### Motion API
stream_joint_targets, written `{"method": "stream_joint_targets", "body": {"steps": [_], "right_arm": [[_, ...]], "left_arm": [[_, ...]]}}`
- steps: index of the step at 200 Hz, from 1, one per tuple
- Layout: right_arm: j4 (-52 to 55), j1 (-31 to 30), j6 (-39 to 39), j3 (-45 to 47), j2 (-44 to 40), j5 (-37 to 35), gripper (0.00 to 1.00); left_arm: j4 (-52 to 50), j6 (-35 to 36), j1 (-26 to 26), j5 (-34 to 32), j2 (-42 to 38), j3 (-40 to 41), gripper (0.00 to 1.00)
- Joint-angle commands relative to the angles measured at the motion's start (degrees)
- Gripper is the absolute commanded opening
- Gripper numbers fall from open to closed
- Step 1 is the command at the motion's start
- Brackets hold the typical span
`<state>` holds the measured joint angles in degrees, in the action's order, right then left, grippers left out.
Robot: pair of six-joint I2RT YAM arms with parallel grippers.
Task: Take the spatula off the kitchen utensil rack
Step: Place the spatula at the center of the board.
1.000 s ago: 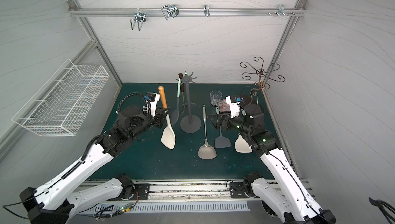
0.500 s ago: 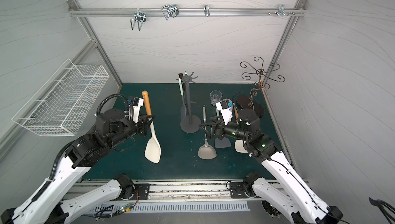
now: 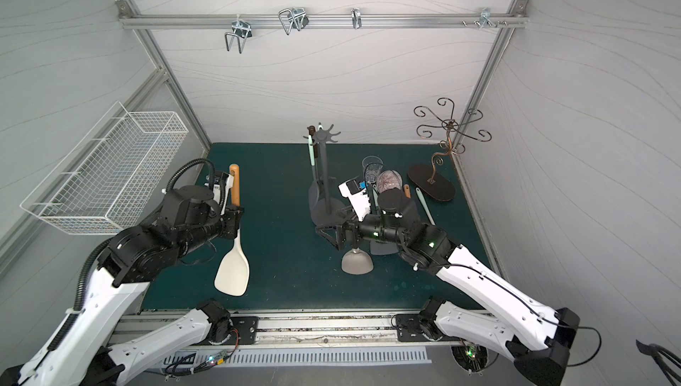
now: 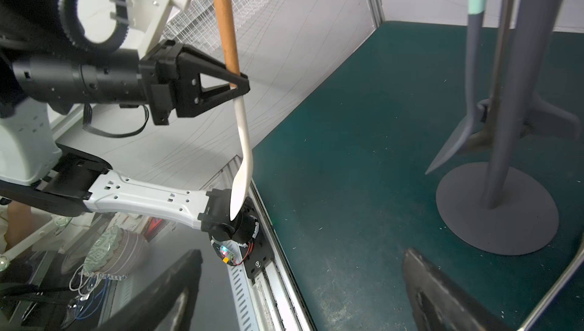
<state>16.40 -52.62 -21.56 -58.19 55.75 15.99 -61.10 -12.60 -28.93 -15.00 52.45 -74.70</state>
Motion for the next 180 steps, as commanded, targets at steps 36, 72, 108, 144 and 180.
{"method": "stream_joint_targets", "body": {"steps": [36, 72, 108, 144, 180], "right_arm": [[0.6, -1.0, 7.3, -0.5, 0.8, -5.4, 0.99], [-3.3, -0.2, 8.3, 0.9, 3.7, -2.2, 0.99], [-10.5, -0.2, 5.2, 3.1, 8.2, 2.1, 0.99], [-13.4, -0.5, 2.9, 3.8, 11.7, 4.8, 0.99], [-15.3, -1.1, 3.1, 4.9, 12.1, 5.5, 0.99]], "left_arm": [[1.2, 3.7, 12.3, 2.5, 7.0, -0.8, 0.04], [2.1, 5.2, 17.3, 1.3, 12.6, -1.6, 0.03], [4.1, 10.0, 22.7, 0.3, 18.6, -2.6, 0.0], [6.0, 14.8, 26.6, -5.4, 23.7, -0.8, 0.0], [7.0, 14.8, 33.1, -2.0, 28.9, -1.4, 0.0]]}}
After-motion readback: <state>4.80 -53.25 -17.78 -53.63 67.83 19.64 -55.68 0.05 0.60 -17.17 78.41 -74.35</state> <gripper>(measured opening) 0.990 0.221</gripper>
